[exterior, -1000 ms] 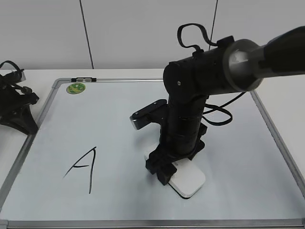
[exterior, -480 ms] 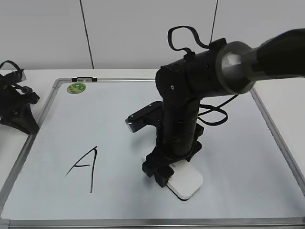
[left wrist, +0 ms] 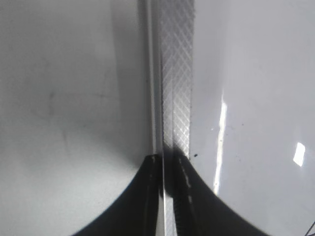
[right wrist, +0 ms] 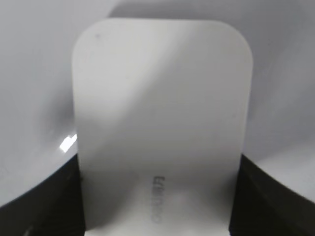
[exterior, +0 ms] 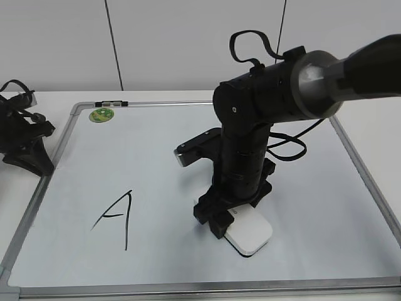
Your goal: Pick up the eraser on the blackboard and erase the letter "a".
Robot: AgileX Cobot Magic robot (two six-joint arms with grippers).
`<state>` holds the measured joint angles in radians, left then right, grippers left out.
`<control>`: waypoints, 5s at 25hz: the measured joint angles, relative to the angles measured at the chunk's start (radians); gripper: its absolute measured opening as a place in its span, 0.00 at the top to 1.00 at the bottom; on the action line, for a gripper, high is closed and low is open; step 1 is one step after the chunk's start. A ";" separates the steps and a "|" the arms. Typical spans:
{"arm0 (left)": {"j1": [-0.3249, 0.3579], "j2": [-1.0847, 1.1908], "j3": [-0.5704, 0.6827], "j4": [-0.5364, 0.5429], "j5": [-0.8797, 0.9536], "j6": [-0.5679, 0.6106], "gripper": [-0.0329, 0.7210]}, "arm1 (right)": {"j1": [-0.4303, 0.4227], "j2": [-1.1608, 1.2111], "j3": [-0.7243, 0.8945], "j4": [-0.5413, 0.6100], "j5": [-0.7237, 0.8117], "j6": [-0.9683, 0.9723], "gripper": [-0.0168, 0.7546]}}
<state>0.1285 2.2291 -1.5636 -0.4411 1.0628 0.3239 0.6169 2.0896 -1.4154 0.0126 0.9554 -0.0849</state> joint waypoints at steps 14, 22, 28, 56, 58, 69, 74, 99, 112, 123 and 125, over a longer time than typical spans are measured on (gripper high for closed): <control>-0.012 0.000 -0.008 0.047 0.001 -0.059 0.90 | -0.101 0.010 -0.031 -0.034 0.037 0.002 0.30; -0.012 0.000 -0.009 0.050 0.004 -0.063 0.90 | -0.235 0.006 -0.038 -0.020 0.047 0.010 0.30; -0.012 0.000 -0.009 0.057 0.006 -0.063 0.90 | -0.301 -0.112 -0.039 -0.013 0.069 0.014 0.30; -0.014 -0.006 -0.012 0.142 0.006 -0.088 0.88 | -0.547 -0.009 -0.092 0.041 0.002 0.032 0.30; -0.014 -0.006 -0.012 0.140 0.006 -0.088 0.88 | -0.547 0.015 -0.114 0.041 0.006 0.032 0.30; -0.014 -0.006 -0.012 0.140 0.004 -0.088 0.88 | -0.547 0.053 -0.154 -0.004 0.018 0.077 0.26; -0.014 -0.006 -0.012 0.140 0.003 -0.088 0.88 | -0.547 0.053 -0.154 -0.027 0.018 0.112 0.24; -0.004 -0.014 -0.196 0.230 0.116 -0.151 0.49 | -0.547 -0.034 -0.334 -0.045 0.248 0.073 0.24; -0.071 -0.298 -0.261 0.207 0.162 -0.196 0.46 | -0.547 -0.268 -0.334 0.032 0.272 0.046 0.24; -0.162 -0.808 -0.049 0.230 0.184 -0.200 0.46 | -0.547 -0.762 -0.067 0.042 0.291 0.035 0.24; -0.162 -0.903 0.010 0.233 0.188 -0.201 0.46 | -0.547 -0.862 0.005 0.042 0.292 0.035 0.24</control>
<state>-0.0333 1.3258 -1.5535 -0.2085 1.2507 0.1232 0.0695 1.2276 -1.4100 0.0547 1.2477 -0.0495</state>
